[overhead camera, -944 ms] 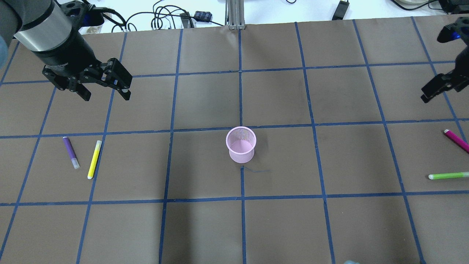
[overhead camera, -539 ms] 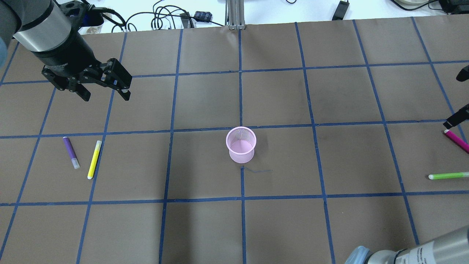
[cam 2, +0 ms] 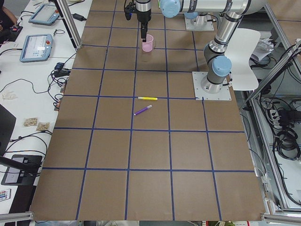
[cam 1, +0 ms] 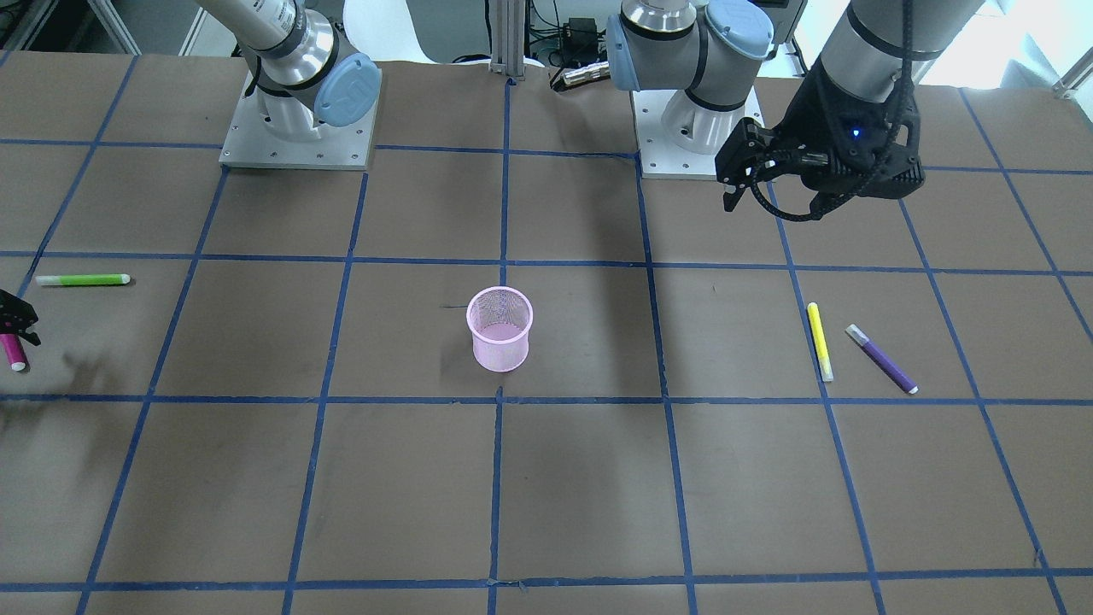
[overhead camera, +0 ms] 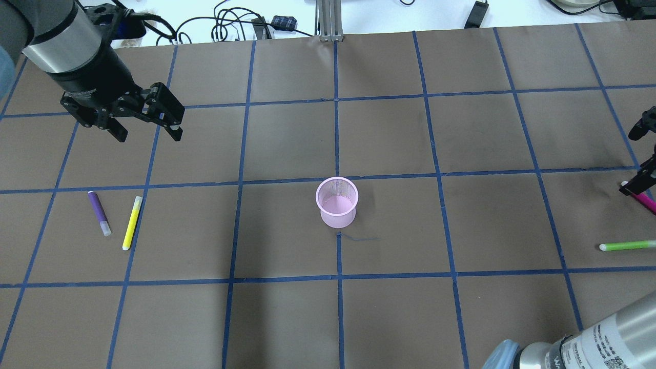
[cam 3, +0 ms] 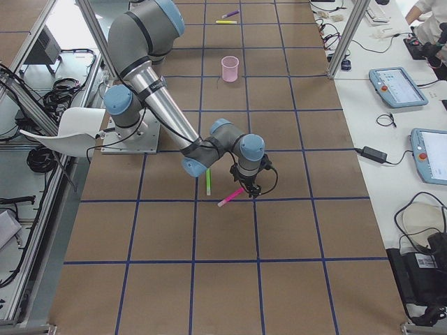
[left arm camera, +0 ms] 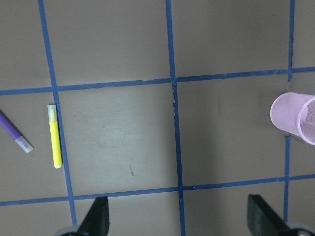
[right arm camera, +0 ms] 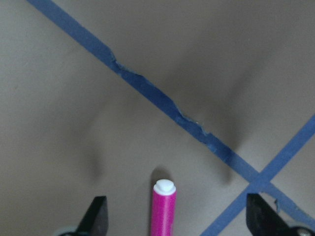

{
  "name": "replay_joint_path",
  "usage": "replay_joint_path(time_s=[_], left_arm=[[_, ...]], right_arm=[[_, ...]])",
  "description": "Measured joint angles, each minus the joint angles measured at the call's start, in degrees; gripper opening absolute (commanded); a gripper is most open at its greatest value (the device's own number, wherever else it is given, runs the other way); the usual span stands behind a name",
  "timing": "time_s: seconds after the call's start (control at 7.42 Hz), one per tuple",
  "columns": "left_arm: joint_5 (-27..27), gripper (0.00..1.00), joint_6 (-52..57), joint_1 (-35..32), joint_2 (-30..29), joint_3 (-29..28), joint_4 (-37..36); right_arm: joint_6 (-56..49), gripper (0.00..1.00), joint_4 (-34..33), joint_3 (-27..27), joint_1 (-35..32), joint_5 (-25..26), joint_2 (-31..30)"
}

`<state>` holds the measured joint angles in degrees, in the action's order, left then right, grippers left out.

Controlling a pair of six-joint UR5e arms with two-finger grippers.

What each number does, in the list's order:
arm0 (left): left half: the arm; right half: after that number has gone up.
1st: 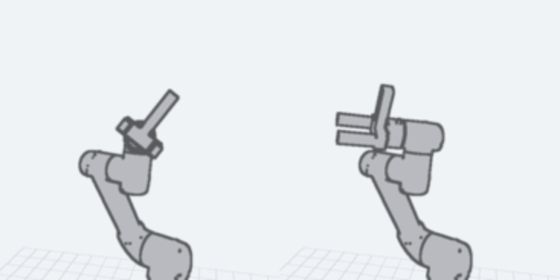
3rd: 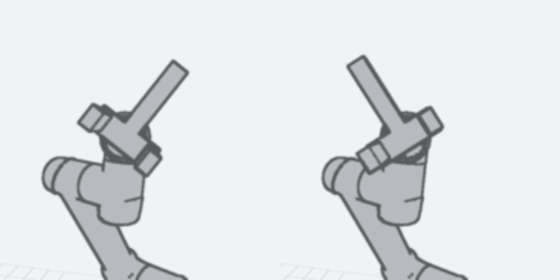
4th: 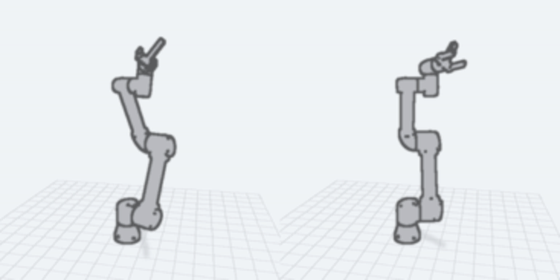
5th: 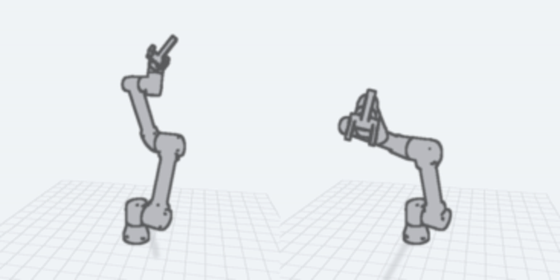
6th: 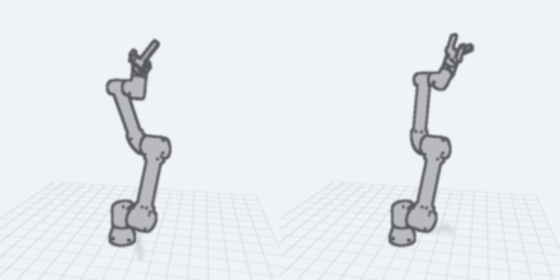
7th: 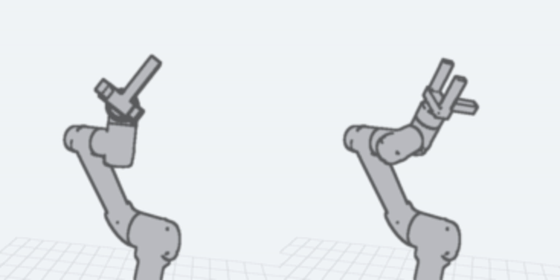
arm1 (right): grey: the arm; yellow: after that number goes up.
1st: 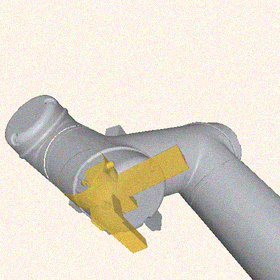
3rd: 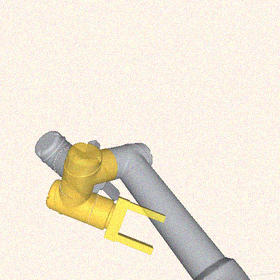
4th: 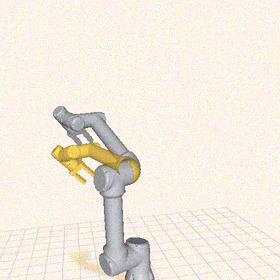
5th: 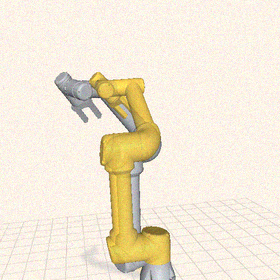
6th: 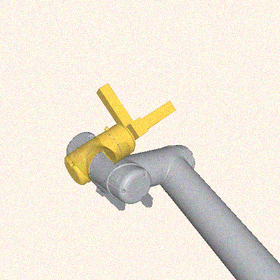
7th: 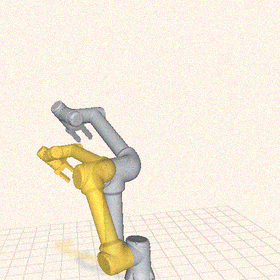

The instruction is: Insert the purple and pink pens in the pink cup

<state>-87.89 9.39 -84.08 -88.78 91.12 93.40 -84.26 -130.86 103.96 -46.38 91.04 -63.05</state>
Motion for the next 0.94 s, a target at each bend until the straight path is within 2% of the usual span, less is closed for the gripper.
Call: replay_joint_path(time_s=[0.13,0.4,0.54,0.67,0.81,0.94], left_arm=[[0.05,1.0,0.18,0.3,-0.4,0.93,-0.31],[0.12,1.0,0.2,0.46,-0.41,2.4,-1.68],[0.07,1.0,0.2,0.42,0.13,2.72,-2.12],[0.02,1.0,0.19,0.37,0.42,2.85,-2.29],[0.05,1.0,0.21,0.36,0.24,2.88,-2.48],[0.07,1.0,0.27,0.49,0.03,2.9,-2.77]], right_arm=[[-0.9,0.76,0.08,-0.05,0.09,0.02,0.29],[-1.38,0.53,0.26,0.01,0.14,0.03,0.51],[-1.34,0.51,0.31,0.04,0.15,0.09,0.53],[-1.18,0.43,0.33,0.07,0.15,0.14,0.64],[-0.98,0.17,0.34,0.09,0.15,0.17,0.79],[-0.81,0.0,0.33,0.09,0.15,0.25,0.85]])
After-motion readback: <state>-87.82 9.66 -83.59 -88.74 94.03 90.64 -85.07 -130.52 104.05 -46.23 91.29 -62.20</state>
